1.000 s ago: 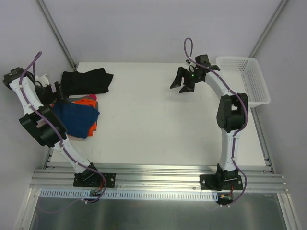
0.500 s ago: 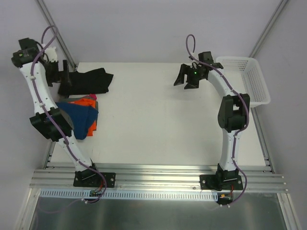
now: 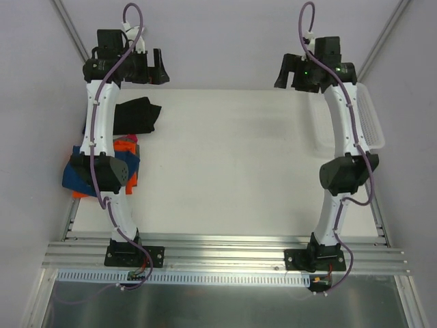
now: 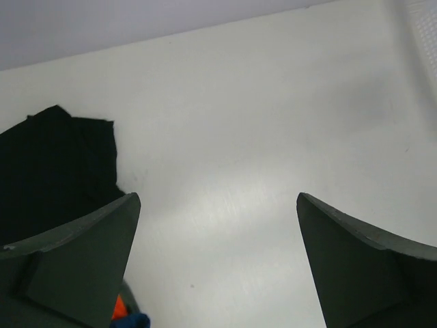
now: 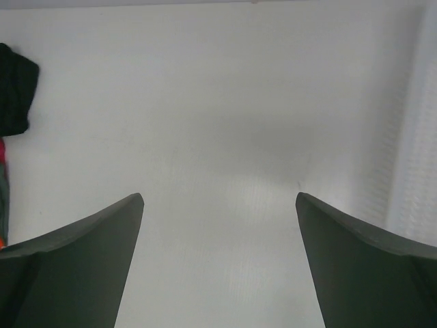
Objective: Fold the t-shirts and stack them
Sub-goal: Neatly place the folded tshirt to the corner
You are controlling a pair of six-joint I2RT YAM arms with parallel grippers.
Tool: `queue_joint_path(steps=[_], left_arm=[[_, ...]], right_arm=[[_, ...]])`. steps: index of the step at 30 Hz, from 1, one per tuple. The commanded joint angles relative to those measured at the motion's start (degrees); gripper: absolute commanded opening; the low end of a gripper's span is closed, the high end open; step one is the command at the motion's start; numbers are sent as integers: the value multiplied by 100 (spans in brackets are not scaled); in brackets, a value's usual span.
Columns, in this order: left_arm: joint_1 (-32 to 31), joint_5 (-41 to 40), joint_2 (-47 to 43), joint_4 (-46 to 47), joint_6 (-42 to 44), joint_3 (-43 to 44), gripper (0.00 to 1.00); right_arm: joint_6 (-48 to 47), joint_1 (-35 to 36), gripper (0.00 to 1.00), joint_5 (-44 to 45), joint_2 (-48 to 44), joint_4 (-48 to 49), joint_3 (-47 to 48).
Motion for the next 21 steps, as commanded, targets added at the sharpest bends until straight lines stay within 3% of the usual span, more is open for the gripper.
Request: queue_joint_path(steps=[1, 7, 14, 18, 21], left_arm=[[-357, 47, -122, 705, -644, 75, 99], [-383, -93, -727, 829, -653, -198, 99], [-594, -190, -2038, 820, 664, -1744, 99], [-638, -750, -2399, 776, 552, -2263, 99], [-709, -928, -2715, 767, 727, -2526, 99]], right_arm=[[-273, -61, 100, 1343, -1091, -966, -367], [-643, -52, 97, 2074, -2540, -1194, -1161], [-881, -43, 97, 2092, -4263, -728, -2919], [-732, -43, 97, 2021, -4670, -473, -3675], [-714, -43, 97, 1978, -4758, -526, -3712]])
